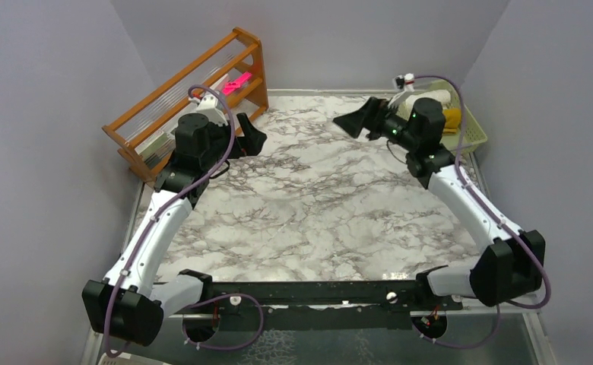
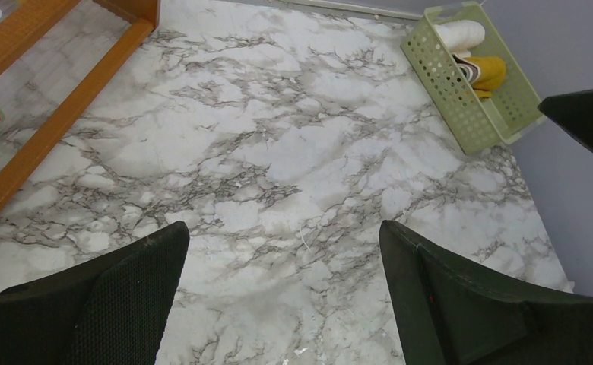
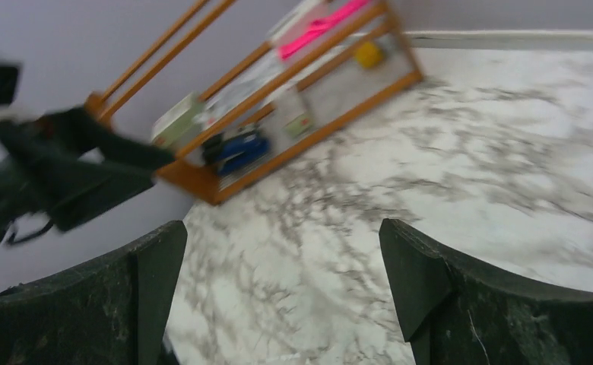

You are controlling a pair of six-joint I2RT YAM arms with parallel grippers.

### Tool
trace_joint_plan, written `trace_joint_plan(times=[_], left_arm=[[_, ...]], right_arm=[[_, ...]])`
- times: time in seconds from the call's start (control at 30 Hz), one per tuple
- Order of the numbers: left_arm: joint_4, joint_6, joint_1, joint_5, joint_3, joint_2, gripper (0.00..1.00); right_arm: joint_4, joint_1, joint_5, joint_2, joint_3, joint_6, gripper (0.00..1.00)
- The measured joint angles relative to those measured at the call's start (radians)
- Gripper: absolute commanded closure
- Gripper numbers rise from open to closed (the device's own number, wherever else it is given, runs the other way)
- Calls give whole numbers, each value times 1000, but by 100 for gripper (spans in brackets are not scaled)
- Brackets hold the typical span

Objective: Roll the towels
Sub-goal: Reset both arms

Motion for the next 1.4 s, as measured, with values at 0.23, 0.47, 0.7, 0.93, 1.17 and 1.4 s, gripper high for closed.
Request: trace_joint_plan(times=[0.23, 0.47, 0.7, 0.93, 1.17, 1.4], left_arm=[[-42, 38, 1, 11, -36, -102, 1], [-69, 69, 2, -16, -175, -255, 1], [-97, 77, 2, -17, -210, -240, 1], [-98, 95, 2, -18, -220, -240, 1], [-98, 110, 2, -22, -222, -240, 1], [-98, 118, 2, -26, -223, -240, 1]], right_arm=[[156, 128, -177, -102, -116, -169, 0], [142, 160, -121, -127, -277, -195, 0], [134, 170, -57, -116, -273, -195, 0], [37, 212, 140, -69, -197, -266, 0], [26, 214, 190, -69, -198, -292, 0], [26, 214, 199, -69, -198, -292, 0]])
